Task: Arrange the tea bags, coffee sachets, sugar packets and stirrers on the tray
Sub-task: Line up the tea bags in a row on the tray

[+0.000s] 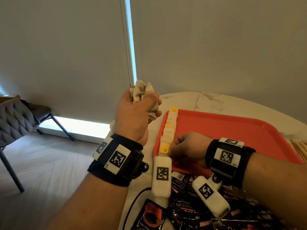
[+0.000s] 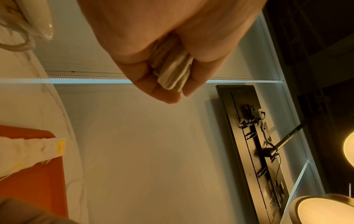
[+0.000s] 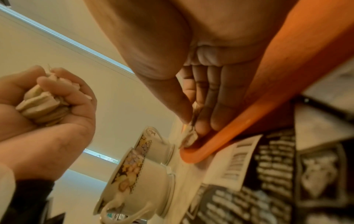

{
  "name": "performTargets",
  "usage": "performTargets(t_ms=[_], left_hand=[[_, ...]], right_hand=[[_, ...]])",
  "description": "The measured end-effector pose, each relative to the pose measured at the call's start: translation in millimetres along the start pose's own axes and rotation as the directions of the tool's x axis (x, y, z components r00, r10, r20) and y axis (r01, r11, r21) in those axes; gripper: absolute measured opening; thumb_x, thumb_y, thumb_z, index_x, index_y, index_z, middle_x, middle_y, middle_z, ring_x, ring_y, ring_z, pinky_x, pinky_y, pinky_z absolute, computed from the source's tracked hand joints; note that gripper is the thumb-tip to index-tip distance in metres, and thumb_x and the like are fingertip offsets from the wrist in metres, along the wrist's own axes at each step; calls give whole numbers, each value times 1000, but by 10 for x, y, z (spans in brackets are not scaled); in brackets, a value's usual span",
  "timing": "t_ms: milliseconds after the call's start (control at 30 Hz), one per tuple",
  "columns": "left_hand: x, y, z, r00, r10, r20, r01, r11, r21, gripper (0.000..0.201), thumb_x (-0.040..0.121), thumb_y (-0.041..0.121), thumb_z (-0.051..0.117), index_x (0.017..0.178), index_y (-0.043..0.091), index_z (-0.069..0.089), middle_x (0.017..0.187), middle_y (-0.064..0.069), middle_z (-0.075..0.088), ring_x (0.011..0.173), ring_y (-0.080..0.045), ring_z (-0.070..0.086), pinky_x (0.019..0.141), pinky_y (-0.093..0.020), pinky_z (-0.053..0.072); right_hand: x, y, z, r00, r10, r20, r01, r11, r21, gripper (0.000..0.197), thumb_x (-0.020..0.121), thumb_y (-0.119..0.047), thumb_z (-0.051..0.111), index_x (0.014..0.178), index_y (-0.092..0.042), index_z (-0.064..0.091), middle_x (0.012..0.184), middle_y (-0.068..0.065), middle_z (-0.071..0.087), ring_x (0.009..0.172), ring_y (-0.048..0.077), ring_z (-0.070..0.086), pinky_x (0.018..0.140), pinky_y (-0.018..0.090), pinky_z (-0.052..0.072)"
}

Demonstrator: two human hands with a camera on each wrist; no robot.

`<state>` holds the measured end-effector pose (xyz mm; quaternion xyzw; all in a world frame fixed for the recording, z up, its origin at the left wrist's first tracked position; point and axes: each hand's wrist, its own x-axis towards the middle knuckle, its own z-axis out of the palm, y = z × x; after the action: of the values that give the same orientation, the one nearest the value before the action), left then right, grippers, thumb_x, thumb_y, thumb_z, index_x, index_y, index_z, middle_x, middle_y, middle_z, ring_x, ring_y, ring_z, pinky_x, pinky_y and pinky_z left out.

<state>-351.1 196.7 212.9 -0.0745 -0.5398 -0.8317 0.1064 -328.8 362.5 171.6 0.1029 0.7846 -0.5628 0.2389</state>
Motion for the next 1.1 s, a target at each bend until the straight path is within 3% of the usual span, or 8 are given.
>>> performTargets(t_ms=[100,233,500,600,833,967,1100], left_hand=[[-19,-2,-12,1000,-2,8,2,1000,9,17,94,5,72,104,16,63,83,-4,71,78,-19,70,63,-31,57],[-48,-32,5,1000,-17,-5,17,1000,5,18,93,6,73,103,17,64,83,-3,72,79,-19,71,63,-31,58],[-98,-104,67,999,-38,31,38,999,27,12,96,9,71,99,17,63,76,1,71,75,-17,70,63,-32,59],[-94,-183,86,998,-47,43,45,998,52,11,97,11,71,99,20,65,76,3,72,77,-19,70,68,-36,59],[-104,-343,345,993,-105,54,108,993,-53,12,97,7,70,103,16,64,85,-5,71,79,-22,69,62,-34,57],[-81,-467,504,983,-175,55,180,978,-106,8,99,5,63,101,13,63,87,-8,70,75,-23,69,54,-32,55],[-1,-570,671,938,-340,62,345,919,-190,11,100,6,53,109,3,59,82,-18,66,65,-28,70,46,-28,53]], right_hand=[[-27,2,-32,1000,-3,-20,3,1000,24,24,85,3,74,107,9,68,96,23,76,78,27,73,74,38,61],[-47,1,-73,998,-9,-69,11,999,40,20,87,1,73,106,6,70,96,22,76,82,30,74,83,43,60],[-14,31,-33,996,12,-85,-4,996,94,17,92,-5,71,104,6,70,99,25,75,89,35,75,84,44,62],[-6,40,-65,993,7,-120,11,989,149,16,93,-4,69,105,6,69,99,27,74,84,34,74,77,40,61],[16,104,-73,998,70,-7,-65,964,260,13,94,-5,64,102,5,68,104,26,74,93,38,74,80,41,60],[18,60,-312,992,-7,-124,37,969,242,10,96,-7,62,102,-1,68,102,18,74,79,34,70,71,41,58],[35,-26,-665,956,-140,-257,202,951,236,9,96,-15,62,96,-12,70,95,8,72,75,22,64,65,31,49]])
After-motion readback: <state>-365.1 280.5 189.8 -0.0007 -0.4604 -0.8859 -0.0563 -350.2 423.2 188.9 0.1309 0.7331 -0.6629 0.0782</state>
